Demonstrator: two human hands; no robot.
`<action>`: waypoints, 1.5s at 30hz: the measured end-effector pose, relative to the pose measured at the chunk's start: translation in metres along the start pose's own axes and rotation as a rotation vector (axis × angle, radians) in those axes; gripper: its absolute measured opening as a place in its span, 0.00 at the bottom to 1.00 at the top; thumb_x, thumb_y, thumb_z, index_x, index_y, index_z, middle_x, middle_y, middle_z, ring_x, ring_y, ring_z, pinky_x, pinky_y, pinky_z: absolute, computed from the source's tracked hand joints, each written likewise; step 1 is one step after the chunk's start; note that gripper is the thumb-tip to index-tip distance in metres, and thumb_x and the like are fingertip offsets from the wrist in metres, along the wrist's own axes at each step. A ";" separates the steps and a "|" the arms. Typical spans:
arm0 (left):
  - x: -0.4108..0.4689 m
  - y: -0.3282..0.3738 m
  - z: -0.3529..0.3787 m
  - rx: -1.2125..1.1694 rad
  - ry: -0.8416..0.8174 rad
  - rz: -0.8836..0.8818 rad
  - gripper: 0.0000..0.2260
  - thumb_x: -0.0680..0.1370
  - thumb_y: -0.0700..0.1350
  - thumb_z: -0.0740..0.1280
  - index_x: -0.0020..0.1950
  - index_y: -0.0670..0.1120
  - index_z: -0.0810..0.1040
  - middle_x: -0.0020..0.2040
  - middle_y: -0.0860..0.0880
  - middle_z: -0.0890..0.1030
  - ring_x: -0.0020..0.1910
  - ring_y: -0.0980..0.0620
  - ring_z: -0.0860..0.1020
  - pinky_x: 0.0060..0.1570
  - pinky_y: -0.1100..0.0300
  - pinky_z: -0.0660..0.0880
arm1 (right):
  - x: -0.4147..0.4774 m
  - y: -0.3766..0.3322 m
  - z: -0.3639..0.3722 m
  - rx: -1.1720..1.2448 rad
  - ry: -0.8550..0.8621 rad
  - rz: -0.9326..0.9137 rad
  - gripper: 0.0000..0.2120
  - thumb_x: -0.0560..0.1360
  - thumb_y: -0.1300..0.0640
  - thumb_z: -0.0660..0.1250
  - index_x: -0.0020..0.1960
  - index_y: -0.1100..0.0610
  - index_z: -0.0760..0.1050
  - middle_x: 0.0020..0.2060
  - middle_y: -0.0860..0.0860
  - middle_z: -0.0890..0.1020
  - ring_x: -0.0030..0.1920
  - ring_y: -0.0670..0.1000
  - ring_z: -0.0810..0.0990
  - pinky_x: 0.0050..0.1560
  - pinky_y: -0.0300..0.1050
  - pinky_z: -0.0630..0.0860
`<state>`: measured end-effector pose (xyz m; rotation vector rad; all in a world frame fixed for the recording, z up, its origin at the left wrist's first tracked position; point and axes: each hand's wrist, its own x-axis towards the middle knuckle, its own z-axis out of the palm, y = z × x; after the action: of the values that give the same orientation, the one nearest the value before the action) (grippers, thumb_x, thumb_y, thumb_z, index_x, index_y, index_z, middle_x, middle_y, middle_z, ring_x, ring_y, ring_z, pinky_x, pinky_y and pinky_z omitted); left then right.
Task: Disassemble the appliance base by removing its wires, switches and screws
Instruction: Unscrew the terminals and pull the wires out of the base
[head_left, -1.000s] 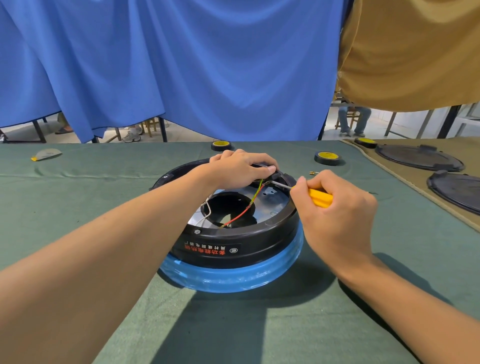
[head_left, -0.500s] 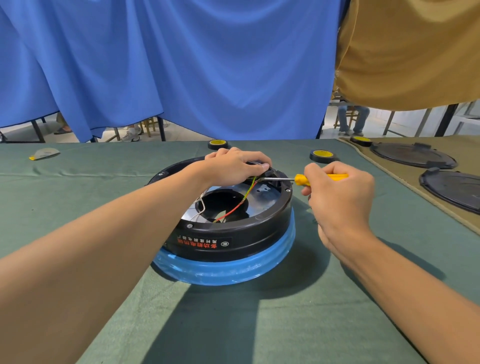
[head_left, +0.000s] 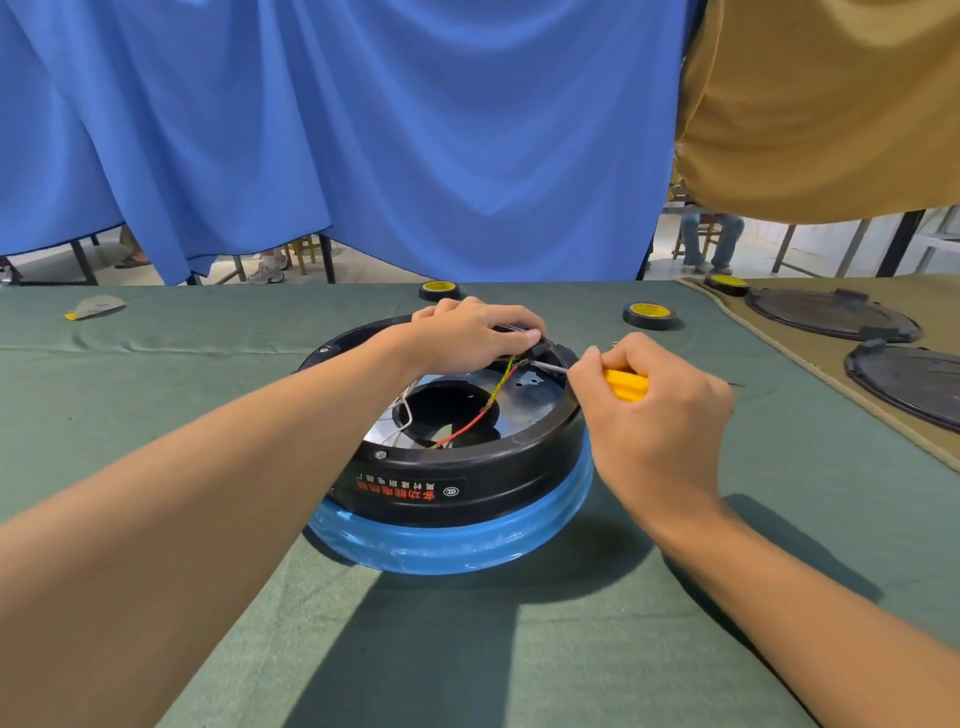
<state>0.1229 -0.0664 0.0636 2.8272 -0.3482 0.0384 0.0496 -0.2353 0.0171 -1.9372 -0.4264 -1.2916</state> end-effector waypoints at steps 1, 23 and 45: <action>0.000 0.000 0.000 0.001 -0.001 -0.002 0.13 0.82 0.62 0.50 0.62 0.69 0.70 0.64 0.49 0.71 0.67 0.41 0.62 0.61 0.45 0.58 | 0.001 0.001 0.001 0.013 -0.003 0.047 0.14 0.73 0.59 0.68 0.31 0.62 0.73 0.23 0.52 0.72 0.25 0.53 0.68 0.30 0.44 0.65; -0.007 -0.008 -0.003 -0.124 0.052 0.106 0.17 0.82 0.60 0.50 0.69 0.64 0.69 0.69 0.56 0.72 0.70 0.49 0.66 0.69 0.47 0.59 | -0.006 0.005 0.007 0.229 0.006 0.359 0.13 0.76 0.56 0.69 0.35 0.61 0.76 0.26 0.47 0.76 0.31 0.48 0.74 0.33 0.44 0.72; -0.063 0.019 -0.016 0.260 -0.154 -0.107 0.14 0.73 0.51 0.70 0.30 0.46 0.77 0.29 0.49 0.77 0.32 0.48 0.73 0.37 0.52 0.73 | -0.003 -0.002 -0.003 0.357 0.060 0.349 0.14 0.75 0.61 0.70 0.31 0.61 0.74 0.23 0.46 0.74 0.29 0.44 0.73 0.30 0.35 0.68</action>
<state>0.0572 -0.0643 0.0805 3.1113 -0.2385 -0.1697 0.0447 -0.2356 0.0159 -1.5841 -0.2521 -0.9706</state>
